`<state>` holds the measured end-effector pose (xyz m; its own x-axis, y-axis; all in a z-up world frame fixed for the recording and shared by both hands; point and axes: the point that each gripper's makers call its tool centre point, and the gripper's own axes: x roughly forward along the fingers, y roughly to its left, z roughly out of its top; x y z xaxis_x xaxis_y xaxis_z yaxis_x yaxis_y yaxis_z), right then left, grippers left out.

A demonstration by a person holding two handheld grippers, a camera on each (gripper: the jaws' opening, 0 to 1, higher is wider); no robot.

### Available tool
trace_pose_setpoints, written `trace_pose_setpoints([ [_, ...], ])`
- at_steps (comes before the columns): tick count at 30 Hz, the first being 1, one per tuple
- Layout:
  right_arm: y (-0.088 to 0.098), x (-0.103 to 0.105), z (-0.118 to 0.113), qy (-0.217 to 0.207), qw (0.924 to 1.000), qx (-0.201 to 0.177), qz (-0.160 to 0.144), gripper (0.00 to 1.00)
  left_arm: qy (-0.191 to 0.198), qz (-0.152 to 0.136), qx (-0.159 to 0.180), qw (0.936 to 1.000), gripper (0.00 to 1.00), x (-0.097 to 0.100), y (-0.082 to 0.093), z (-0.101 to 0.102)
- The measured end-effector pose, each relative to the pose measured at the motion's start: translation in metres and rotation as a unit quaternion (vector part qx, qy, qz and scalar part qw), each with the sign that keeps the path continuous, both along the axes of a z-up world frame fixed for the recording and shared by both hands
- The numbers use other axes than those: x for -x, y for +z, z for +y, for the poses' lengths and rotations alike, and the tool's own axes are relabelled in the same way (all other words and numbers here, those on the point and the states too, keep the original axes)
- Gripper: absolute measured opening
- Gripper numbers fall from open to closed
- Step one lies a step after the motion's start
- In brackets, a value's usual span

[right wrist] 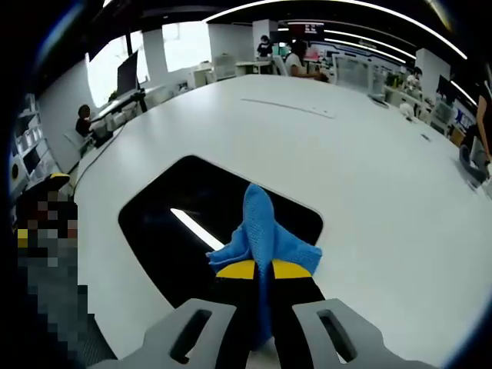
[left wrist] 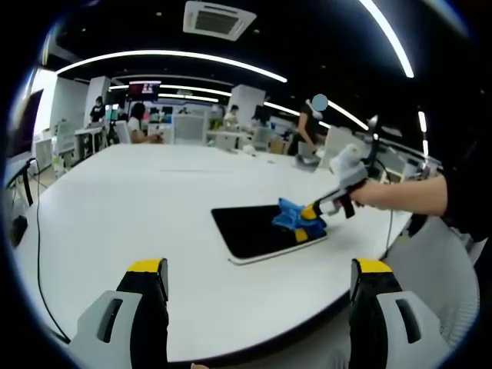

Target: Wipe the mirror surface with the cleaning cloth until all visible marks leave the cleaned area.

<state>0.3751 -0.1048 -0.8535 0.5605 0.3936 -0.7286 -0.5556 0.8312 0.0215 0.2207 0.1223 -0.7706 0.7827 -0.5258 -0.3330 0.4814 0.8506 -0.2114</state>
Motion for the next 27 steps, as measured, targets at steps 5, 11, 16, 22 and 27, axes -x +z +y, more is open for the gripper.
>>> trace_pose_setpoints([
  [5,0.0,0.001,-0.003,-0.007,1.0,-0.002,-0.002,0.0,0.0,0.0,-0.001,1.0,0.99,0.0,0.0,0.0],
  [11,0.001,0.001,-0.003,-0.014,0.9999,-0.004,-0.004,0.0,0.004,-0.001,-0.001,1.0,0.99,-0.001,0.0,0.001],
  [16,0.001,0.002,-0.002,-0.02,0.9997,-0.009,-0.007,0.0,0.004,-0.001,-0.001,1.0,0.99,-0.001,0.0,0.001],
  [22,0.001,0.003,-0.003,-0.023,0.9997,-0.008,-0.006,0.0,0.004,-0.001,-0.002,1.0,0.99,-0.001,0.0,0.001],
  [27,0.001,0.011,-0.003,-0.022,0.9997,-0.005,-0.006,0.0,0.006,-0.001,-0.001,1.0,0.99,-0.002,0.0,0.002],
])
